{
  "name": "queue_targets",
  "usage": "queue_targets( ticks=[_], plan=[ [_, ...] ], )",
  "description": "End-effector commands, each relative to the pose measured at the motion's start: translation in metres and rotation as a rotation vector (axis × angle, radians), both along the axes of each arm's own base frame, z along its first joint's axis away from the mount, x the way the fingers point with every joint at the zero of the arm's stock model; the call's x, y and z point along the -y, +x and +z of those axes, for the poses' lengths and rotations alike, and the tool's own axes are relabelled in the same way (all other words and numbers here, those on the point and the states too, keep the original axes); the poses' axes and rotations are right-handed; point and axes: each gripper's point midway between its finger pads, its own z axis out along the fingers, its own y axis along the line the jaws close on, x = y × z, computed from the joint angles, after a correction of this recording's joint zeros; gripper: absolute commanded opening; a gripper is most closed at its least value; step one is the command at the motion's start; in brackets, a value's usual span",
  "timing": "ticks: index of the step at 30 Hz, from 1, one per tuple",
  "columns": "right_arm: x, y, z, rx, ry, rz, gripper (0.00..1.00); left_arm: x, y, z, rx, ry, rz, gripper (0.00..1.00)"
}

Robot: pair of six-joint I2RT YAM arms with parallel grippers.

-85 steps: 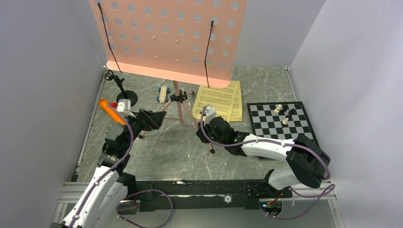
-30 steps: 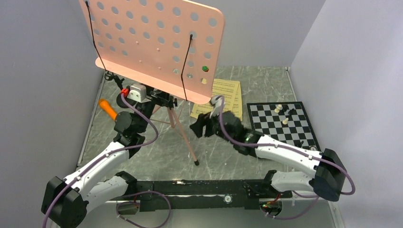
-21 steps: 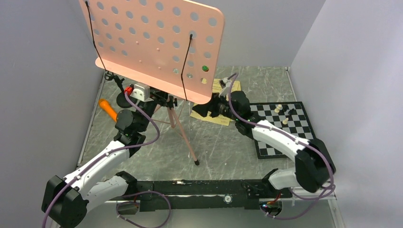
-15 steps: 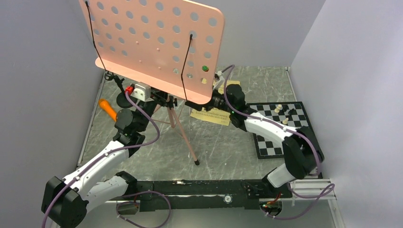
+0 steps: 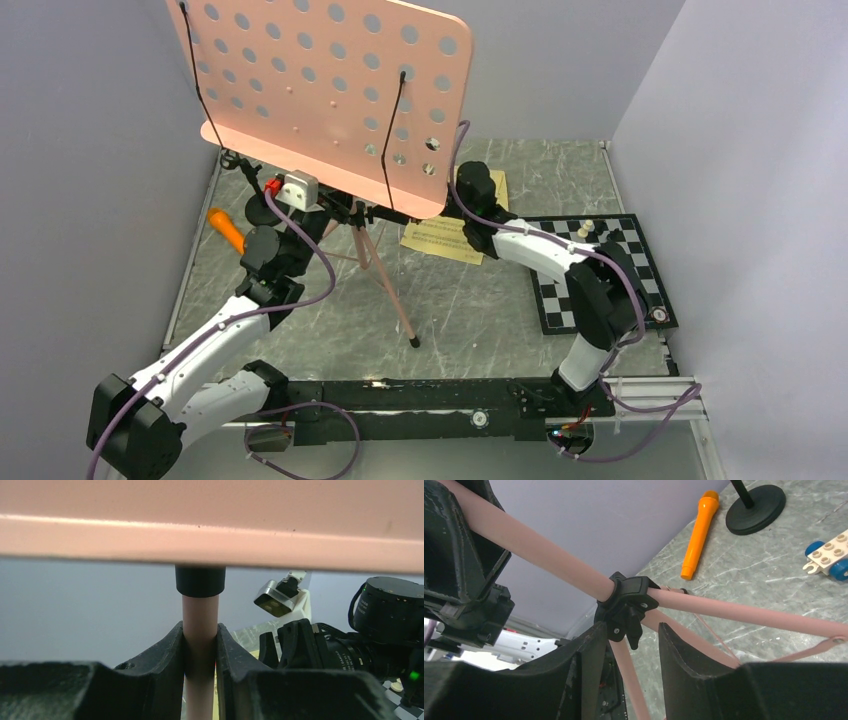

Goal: Pack up the instrument practice props

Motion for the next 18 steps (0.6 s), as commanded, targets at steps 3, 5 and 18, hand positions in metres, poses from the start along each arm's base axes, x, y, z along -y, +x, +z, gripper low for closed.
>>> queue_targets(
  ticks=[3,5,18],
  plan=[
    [-0.018,-0.005,0.017,0.116,-0.017,0.076,0.41,0.004,-0.005,0.019,0.033,-0.002,-0.032,0.04],
    [-0.021,-0.005,0.013,0.121,-0.029,0.083,0.38,0.004,-0.005,0.018,0.029,0.002,-0.033,0.01],
    [-0.019,-0.003,-0.013,0.259,-0.121,0.015,0.0,0.001,-0.005,0.01,0.003,0.004,-0.018,0.0]
  ],
)
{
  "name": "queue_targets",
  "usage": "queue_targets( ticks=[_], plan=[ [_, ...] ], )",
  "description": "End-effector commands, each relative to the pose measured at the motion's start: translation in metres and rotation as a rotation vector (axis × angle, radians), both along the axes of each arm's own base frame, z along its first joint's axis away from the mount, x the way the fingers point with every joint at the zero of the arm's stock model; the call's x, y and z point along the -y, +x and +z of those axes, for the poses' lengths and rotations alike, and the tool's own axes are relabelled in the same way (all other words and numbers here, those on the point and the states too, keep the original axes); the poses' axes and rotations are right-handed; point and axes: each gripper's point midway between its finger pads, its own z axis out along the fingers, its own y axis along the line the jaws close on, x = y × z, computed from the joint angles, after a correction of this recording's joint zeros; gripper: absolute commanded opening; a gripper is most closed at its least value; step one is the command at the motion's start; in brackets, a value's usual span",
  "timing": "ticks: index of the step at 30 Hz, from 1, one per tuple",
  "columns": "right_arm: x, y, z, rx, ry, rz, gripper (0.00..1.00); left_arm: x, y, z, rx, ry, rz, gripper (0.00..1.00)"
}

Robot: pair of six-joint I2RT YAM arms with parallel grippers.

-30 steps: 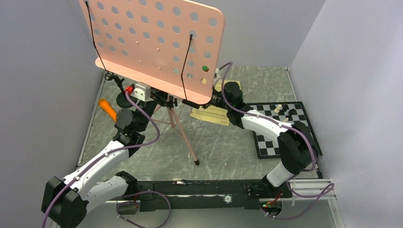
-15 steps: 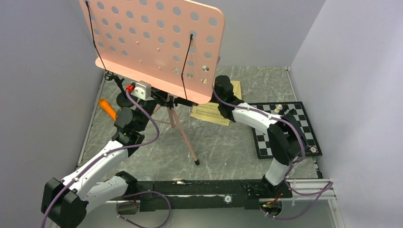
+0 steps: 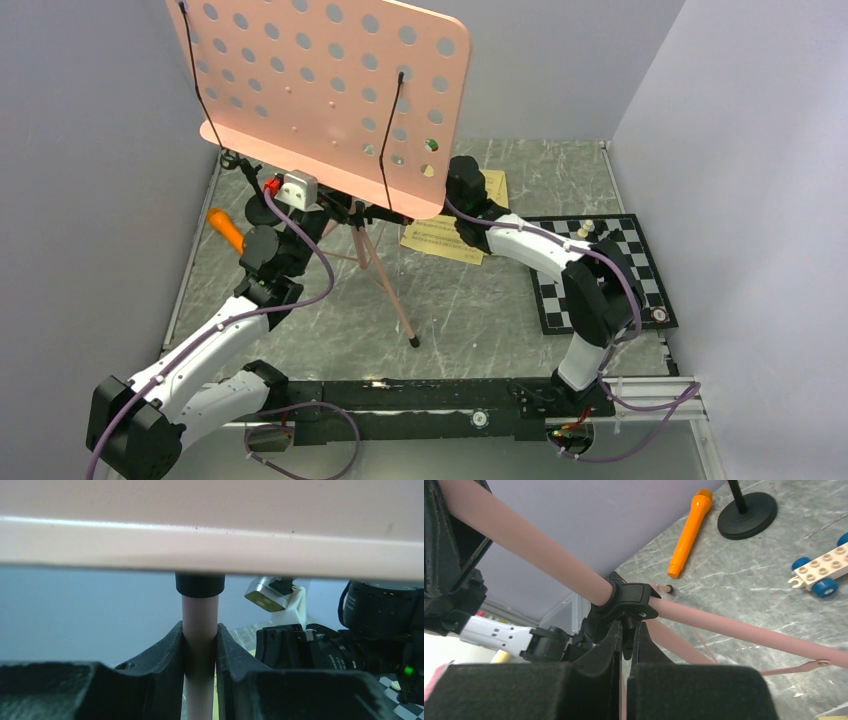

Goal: Pack up the instrument practice props

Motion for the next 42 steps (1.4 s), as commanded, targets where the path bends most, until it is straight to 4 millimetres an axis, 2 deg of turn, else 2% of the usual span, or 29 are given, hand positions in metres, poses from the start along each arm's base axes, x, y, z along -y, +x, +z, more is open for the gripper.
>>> queue_targets(
  ticks=[1,4,8,25,31,33,35,40,41,42],
  plan=[
    [0.001,-0.002,-0.009,0.21,-0.041,-0.065,0.0,0.002,-0.005,0.011,0.01,0.0,-0.019,0.0],
    [0.002,-0.007,-0.01,0.414,-0.059,-0.125,0.0,0.002,-0.003,0.009,-0.001,0.004,-0.016,0.0],
    [0.0,-0.013,-0.023,0.632,-0.146,-0.187,0.0,0.003,0.002,0.004,-0.027,0.009,-0.007,0.0],
    [0.013,-0.039,-0.053,1.351,-0.473,-0.419,0.0,0.002,0.006,-0.005,-0.056,-0.006,0.005,0.0],
    [0.015,-0.04,-0.067,1.583,-0.63,-0.481,0.0,0.001,0.008,-0.008,-0.065,-0.014,0.013,0.0],
    [0.016,-0.038,-0.071,1.576,-0.637,-0.503,0.0,0.0,0.008,-0.009,-0.068,-0.013,0.016,0.0],
    [0.018,-0.041,-0.064,1.519,-0.593,-0.536,0.0,0.0,0.007,-0.011,-0.07,-0.009,0.018,0.0],
    [0.027,-0.048,-0.024,1.323,-0.421,-0.631,0.0,-0.002,0.005,-0.007,-0.06,-0.007,0.019,0.0],
    [0.03,-0.048,-0.018,1.271,-0.397,-0.652,0.03,0.0,0.005,-0.007,-0.059,-0.005,0.012,0.0],
    [0.034,-0.049,-0.013,1.219,-0.374,-0.67,0.12,0.001,0.004,-0.006,-0.057,-0.003,0.005,0.0]
  ],
)
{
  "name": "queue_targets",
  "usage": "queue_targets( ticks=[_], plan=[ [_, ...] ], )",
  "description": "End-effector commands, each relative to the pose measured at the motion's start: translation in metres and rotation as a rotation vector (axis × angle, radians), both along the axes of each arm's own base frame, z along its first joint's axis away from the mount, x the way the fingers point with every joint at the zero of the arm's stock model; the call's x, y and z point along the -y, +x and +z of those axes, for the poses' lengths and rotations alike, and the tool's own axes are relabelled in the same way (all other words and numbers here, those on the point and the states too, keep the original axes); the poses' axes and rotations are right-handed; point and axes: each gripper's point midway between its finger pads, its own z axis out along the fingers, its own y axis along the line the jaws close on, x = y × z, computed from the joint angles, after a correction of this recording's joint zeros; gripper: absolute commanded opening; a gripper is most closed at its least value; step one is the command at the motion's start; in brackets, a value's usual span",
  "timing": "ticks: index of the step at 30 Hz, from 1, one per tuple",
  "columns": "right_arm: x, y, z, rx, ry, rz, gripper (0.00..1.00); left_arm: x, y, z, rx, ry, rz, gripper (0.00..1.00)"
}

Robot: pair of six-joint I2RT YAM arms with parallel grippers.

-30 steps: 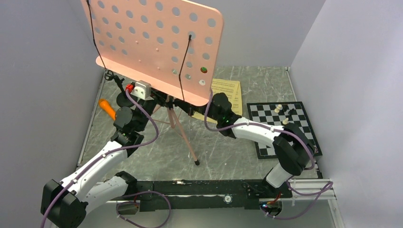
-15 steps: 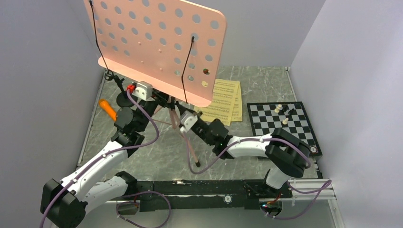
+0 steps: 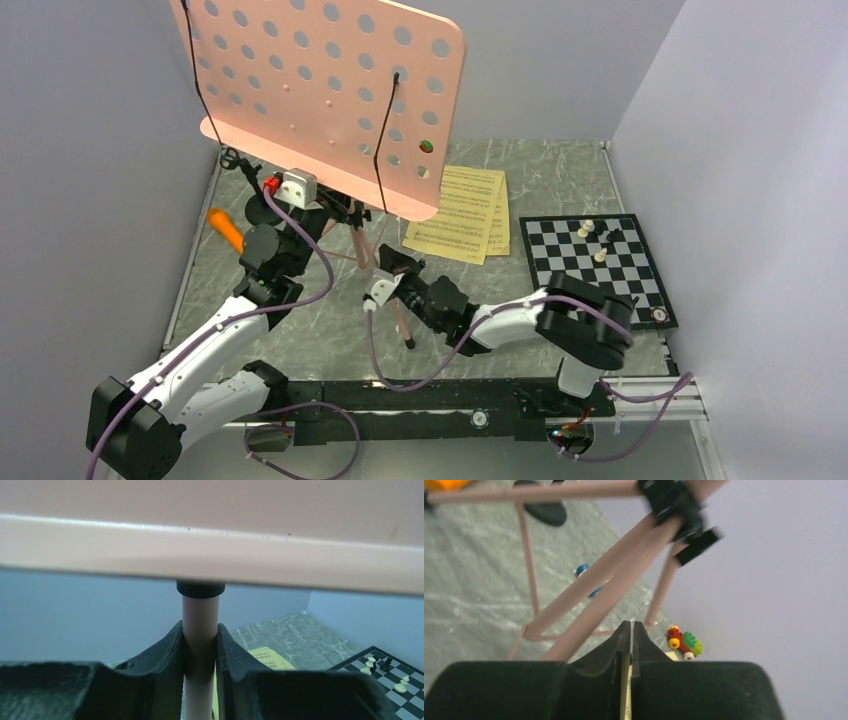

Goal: Pack up the instrument practice props

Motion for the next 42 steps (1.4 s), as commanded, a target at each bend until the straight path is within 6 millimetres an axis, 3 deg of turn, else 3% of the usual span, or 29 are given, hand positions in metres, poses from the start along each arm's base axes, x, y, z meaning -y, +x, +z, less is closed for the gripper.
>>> queue_targets(
  ticks=[1,4,7,14,17,27,32,42],
  plan=[
    [0.015,-0.006,0.066,-0.126,0.335,-0.016,0.26,0.005,0.001,-0.003,-0.036,0.002,-0.022,0.0],
    [0.017,-0.011,0.065,-0.269,0.369,-0.008,0.56,0.007,-0.001,0.0,-0.031,0.001,-0.034,0.0],
    [0.019,-0.011,0.065,-0.424,0.42,0.029,0.69,0.008,-0.004,0.004,-0.022,-0.002,-0.05,0.0],
    [0.017,-0.002,0.075,-0.962,0.613,0.222,0.71,0.017,-0.021,0.012,0.017,0.028,-0.136,0.0],
    [0.01,-0.013,0.073,-1.034,0.557,0.295,0.71,0.021,-0.024,0.015,0.011,0.028,-0.164,0.0],
    [0.011,-0.054,-0.002,-1.184,0.337,0.29,0.75,0.016,-0.022,0.014,-0.003,0.047,-0.133,0.0],
    [-0.004,-0.063,-0.037,-1.213,0.239,0.205,0.66,0.012,-0.021,0.008,-0.015,0.054,-0.115,0.0],
    [-0.047,-0.079,-0.041,-1.158,0.25,0.17,0.23,0.003,-0.028,0.001,-0.026,0.059,-0.087,0.0]
  ],
)
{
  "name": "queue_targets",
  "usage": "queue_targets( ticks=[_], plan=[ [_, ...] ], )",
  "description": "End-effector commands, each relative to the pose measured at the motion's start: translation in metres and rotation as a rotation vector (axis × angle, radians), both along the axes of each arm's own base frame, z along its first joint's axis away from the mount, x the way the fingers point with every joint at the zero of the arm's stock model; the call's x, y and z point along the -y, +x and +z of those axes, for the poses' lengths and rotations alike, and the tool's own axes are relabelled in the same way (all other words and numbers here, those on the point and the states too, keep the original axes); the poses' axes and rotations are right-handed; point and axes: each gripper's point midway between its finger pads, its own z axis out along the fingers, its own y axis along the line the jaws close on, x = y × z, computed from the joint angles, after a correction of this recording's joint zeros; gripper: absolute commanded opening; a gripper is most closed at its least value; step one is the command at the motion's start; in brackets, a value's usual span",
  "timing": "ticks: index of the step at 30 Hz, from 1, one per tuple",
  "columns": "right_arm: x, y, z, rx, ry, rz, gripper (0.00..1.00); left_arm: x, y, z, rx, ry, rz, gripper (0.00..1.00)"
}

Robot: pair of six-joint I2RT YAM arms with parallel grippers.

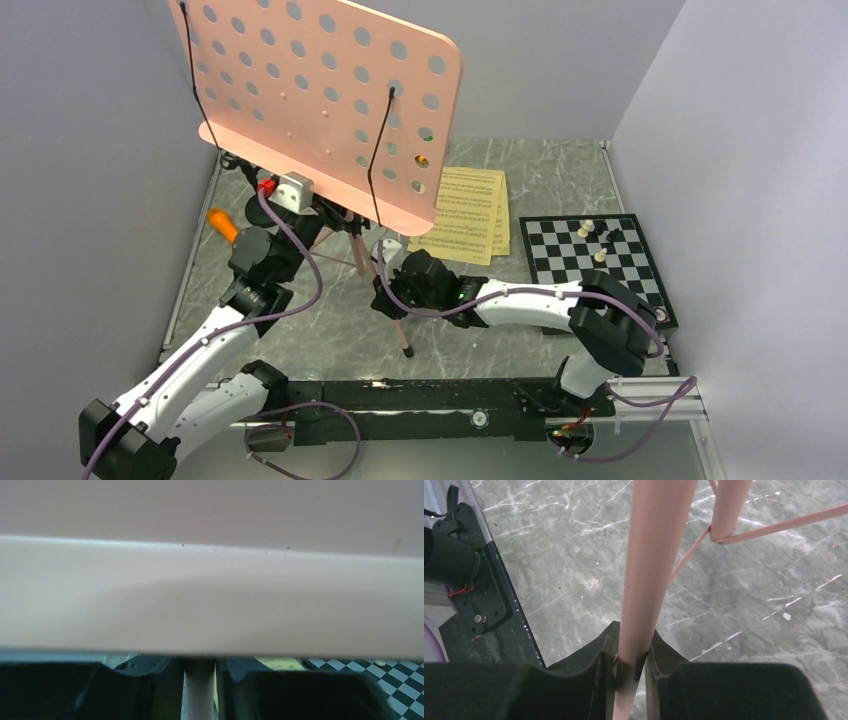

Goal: Pack up the instrument practice props

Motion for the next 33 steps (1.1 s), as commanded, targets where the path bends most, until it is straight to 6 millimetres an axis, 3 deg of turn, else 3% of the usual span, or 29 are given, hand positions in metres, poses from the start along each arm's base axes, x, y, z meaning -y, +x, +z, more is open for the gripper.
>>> queue_targets(
  ticks=[1,7,13,22,28,33],
  plan=[
    [-0.034,0.004,0.038,0.073,0.1,-0.05,0.18,0.0,-0.01,-0.001,0.009,0.016,-0.022,0.0],
    [-0.054,0.006,0.032,0.074,0.081,-0.12,0.0,-0.008,-0.009,-0.004,0.001,0.01,0.015,0.0],
    [-0.062,0.016,0.027,0.073,0.049,-0.237,0.0,-0.012,-0.005,-0.006,0.003,0.018,0.041,0.0],
    [-0.057,0.025,0.014,0.083,-0.086,-0.413,0.0,-0.006,0.001,-0.009,-0.014,0.0,0.02,0.0],
    [-0.054,0.025,0.005,0.081,-0.124,-0.452,0.0,-0.008,0.0,-0.012,-0.024,-0.009,0.028,0.4],
    [-0.05,0.024,0.009,0.073,-0.121,-0.468,0.0,-0.009,-0.003,-0.014,-0.025,0.002,0.025,0.6]
  ],
)
